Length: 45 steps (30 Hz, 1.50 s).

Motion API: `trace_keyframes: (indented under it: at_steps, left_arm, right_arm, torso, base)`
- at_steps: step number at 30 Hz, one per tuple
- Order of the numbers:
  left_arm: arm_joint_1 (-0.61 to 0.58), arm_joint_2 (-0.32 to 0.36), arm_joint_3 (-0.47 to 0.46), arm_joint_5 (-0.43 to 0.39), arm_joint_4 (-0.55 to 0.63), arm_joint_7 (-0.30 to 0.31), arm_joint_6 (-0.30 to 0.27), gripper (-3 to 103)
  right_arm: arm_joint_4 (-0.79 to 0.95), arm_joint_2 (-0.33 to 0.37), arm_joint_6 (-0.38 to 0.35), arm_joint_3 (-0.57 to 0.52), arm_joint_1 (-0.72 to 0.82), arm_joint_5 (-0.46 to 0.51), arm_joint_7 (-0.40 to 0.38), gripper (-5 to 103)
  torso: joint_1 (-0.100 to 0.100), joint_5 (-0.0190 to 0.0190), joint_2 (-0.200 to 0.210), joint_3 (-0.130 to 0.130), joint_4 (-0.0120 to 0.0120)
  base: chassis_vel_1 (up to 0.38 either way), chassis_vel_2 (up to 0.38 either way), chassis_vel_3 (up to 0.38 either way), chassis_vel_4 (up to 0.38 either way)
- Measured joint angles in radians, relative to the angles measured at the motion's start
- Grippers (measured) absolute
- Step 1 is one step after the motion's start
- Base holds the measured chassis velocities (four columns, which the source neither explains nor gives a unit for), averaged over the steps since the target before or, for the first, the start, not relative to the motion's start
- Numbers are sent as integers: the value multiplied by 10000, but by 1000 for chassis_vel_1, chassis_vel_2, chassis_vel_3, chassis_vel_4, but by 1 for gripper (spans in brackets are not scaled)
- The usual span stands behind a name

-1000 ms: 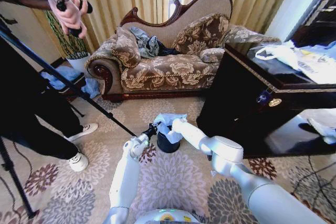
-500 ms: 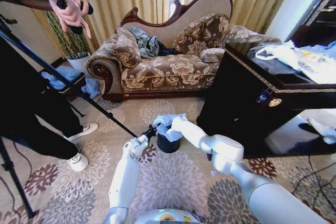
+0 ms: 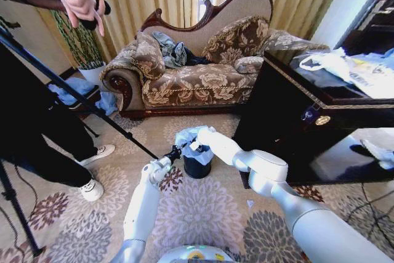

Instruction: Place a garbage bag over the trash bin.

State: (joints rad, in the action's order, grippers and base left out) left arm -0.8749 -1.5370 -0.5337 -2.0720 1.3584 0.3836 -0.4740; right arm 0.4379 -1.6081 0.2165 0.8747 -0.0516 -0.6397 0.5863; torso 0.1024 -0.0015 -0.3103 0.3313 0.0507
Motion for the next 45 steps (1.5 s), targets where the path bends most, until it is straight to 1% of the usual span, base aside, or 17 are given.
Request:
trace_keyframes:
  at_steps: [9,15,18,33,41,45]
  left_arm:
    - [129,-122,246,268,-269,-121,-7,0]
    - [139,-100,354,307,-287,-139,-6,0]
    - [166,-65,366,320,-339,-143,-6,0]
    - [258,228,527,420,-537,-214,-11,0]
    - [290,360,767,535,-528,-231,-12,0]
    - [279,433,913,610,-480,-236,-10,0]
  right_arm:
    - [-84,0,238,-68,0,-55,315,100]
    - [78,81,248,-132,-104,168,416,100]
    - [279,267,248,-154,-184,421,534,100]
    - [1230,884,128,-93,-510,969,1081,100]
    - [1954,1381,49,34,-779,1317,1498,100]
    - [2310,1767,41,124,-952,1451,1840,100]
  torso:
    - [0,-1,0,0,1]
    - [0,0,0,0,-1]
    - [0,-1,0,0,2]
    - [0,-1,0,0,0]
    - [0,0,0,0,0]
    - [0,-1,0,0,0]
  base:
    - [0,0,0,0]
    - [0,0,0,0]
    - [0,0,0,0]
    - [0,0,0,0]
    - [0,0,0,0]
    - [0,0,0,0]
